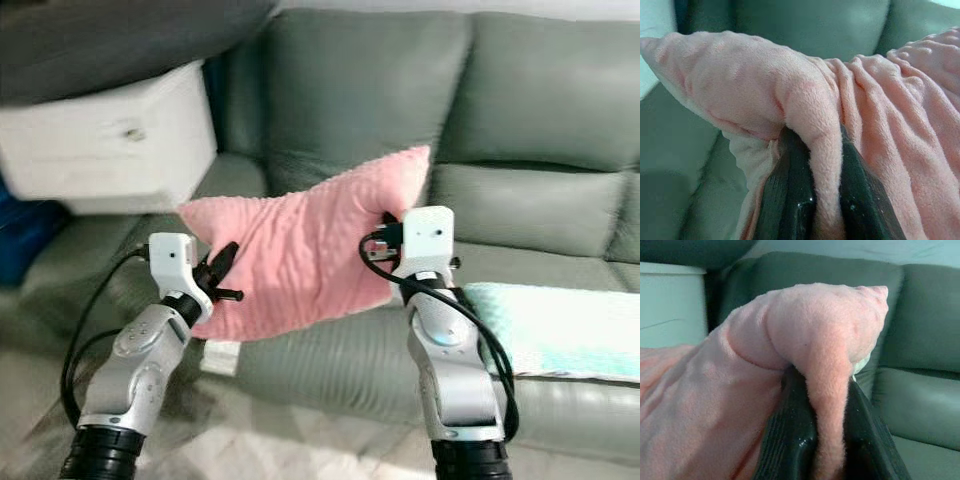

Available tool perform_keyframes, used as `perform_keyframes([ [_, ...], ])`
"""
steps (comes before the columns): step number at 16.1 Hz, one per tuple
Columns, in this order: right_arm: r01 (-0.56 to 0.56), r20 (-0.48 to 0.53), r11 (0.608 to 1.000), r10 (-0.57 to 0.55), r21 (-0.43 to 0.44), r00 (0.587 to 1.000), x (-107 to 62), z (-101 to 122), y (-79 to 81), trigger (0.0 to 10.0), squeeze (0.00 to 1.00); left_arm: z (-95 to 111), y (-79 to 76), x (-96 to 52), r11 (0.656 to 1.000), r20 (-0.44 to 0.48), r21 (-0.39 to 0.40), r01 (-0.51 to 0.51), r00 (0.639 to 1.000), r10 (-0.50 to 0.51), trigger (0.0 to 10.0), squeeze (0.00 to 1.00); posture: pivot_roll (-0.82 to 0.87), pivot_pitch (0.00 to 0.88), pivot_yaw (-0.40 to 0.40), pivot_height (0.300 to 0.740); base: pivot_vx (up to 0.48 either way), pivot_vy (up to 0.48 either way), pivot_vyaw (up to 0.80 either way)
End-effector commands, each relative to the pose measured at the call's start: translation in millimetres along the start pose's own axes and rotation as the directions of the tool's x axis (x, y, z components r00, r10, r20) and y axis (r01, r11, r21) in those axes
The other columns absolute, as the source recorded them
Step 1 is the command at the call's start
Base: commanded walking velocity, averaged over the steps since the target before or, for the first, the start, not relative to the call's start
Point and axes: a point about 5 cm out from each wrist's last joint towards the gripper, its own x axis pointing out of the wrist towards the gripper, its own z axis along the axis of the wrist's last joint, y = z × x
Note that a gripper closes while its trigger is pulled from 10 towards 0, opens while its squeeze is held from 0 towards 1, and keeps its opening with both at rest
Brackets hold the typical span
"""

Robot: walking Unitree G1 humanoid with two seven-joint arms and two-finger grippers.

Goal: Move the pillow to the sofa

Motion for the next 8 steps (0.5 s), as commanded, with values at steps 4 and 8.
perform_keyframes([
  [4,-0.013,0.027,1.000,0.013,-0.003,1.000,0.0,6.8,2.9,10.0,0.00,3.3,-2.7,2.2,1.000,0.006,0.000,0.014,1.000,-0.014,10.0,0.00,-0.15,0.000,0.030,0.740,0.269,0.000,-0.80],
  [8,-0.018,0.029,1.000,0.018,-0.002,0.999,0.2,6.7,3.1,10.0,0.00,1.7,-1.1,2.7,1.000,-0.002,0.007,-0.006,1.000,0.006,10.0,0.00,-0.14,0.000,0.029,0.740,0.000,0.000,-0.39],
])
